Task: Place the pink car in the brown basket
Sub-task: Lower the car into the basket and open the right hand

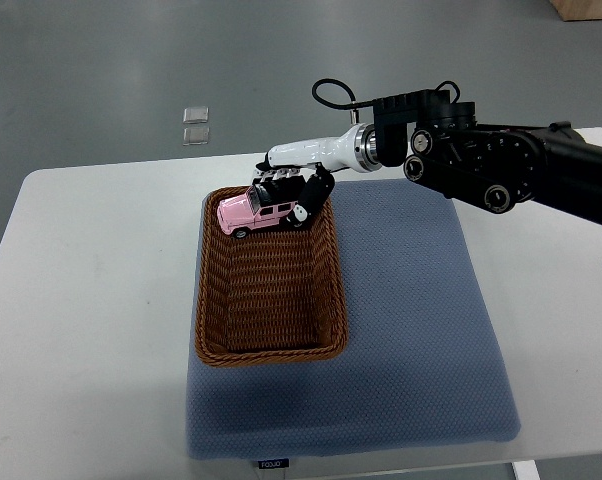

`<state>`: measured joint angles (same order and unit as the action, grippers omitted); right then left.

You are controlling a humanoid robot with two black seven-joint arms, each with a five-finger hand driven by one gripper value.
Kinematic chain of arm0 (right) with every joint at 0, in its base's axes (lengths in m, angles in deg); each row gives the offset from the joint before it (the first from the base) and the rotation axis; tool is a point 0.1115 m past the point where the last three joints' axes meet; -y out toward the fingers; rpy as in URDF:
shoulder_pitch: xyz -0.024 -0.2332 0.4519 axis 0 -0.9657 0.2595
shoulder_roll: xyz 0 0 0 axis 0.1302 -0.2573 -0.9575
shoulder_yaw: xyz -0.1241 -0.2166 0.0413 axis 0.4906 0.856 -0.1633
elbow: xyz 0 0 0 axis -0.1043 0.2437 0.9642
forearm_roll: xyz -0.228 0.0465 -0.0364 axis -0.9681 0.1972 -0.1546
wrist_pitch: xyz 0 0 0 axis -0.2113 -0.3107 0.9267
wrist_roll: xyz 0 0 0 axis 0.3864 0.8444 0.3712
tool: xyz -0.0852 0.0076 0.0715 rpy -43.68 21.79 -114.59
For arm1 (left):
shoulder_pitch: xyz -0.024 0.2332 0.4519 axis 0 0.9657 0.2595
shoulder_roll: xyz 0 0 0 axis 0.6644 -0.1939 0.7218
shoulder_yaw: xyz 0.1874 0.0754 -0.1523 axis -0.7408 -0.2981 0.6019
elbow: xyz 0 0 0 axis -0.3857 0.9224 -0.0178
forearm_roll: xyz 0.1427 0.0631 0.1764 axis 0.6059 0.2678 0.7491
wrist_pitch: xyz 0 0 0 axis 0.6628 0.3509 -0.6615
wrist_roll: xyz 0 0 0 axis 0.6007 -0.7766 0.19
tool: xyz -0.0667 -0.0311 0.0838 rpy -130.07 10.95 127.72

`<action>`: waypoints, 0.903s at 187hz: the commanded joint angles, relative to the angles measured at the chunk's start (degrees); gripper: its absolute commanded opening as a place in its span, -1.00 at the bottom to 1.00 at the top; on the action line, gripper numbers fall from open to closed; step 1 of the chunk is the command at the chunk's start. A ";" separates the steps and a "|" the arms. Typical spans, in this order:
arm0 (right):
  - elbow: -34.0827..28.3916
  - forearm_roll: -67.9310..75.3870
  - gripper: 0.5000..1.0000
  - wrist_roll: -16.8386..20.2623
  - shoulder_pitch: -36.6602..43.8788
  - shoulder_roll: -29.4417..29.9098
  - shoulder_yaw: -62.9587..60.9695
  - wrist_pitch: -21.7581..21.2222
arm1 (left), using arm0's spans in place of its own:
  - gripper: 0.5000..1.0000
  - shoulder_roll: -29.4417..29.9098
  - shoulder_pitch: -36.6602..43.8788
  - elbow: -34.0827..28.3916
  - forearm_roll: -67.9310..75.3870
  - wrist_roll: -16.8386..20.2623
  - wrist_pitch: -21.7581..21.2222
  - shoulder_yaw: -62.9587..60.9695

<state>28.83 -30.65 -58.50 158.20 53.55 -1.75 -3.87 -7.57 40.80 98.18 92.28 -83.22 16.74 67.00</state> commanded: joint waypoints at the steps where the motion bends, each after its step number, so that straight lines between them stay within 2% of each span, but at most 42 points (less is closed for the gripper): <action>1: 1.18 -0.11 -0.90 -0.12 -1.85 1.79 0.91 1.47 | 1.00 0.00 0.00 0.01 -0.01 0.00 0.00 -0.02; 30: 1.35 0.07 -0.84 -0.12 -3.00 3.37 0.82 1.92 | 1.00 0.00 0.09 -0.07 -0.01 0.00 0.00 -0.02; 63: 3.29 -0.11 -0.69 -0.21 -4.84 4.25 0.82 2.00 | 1.00 0.00 0.00 -0.16 -0.01 0.00 0.00 0.07; 72: 3.29 -0.11 -0.46 -0.30 -5.37 4.25 0.82 2.18 | 1.00 0.00 0.00 -0.25 -0.01 0.00 0.00 0.07; 83: 3.29 -0.11 -0.33 -0.30 -5.90 4.42 0.82 2.44 | 1.00 0.00 0.00 -0.43 -0.01 0.00 0.00 0.07; 93: 3.29 -0.11 0.06 -0.39 -6.16 4.42 0.73 2.79 | 1.00 0.00 0.00 -0.43 -0.01 0.00 0.00 0.07; 112: 3.29 -0.11 0.44 -0.39 -6.69 4.34 0.56 3.06 | 1.00 0.00 0.00 -0.43 -0.01 0.00 0.00 0.07; 134: 3.29 -0.02 0.57 -0.47 -6.78 4.16 0.03 2.97 | 1.00 0.00 0.00 -0.34 -0.01 0.00 0.00 0.07; 169: 3.38 0.24 0.58 -0.65 -6.69 3.37 -2.42 4.29 | 1.00 0.00 0.00 -0.34 -0.01 0.00 0.00 -0.02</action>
<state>32.14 -30.53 -59.01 151.44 57.41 -2.04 -0.68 -7.57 40.81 97.83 92.28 -83.24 16.74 67.07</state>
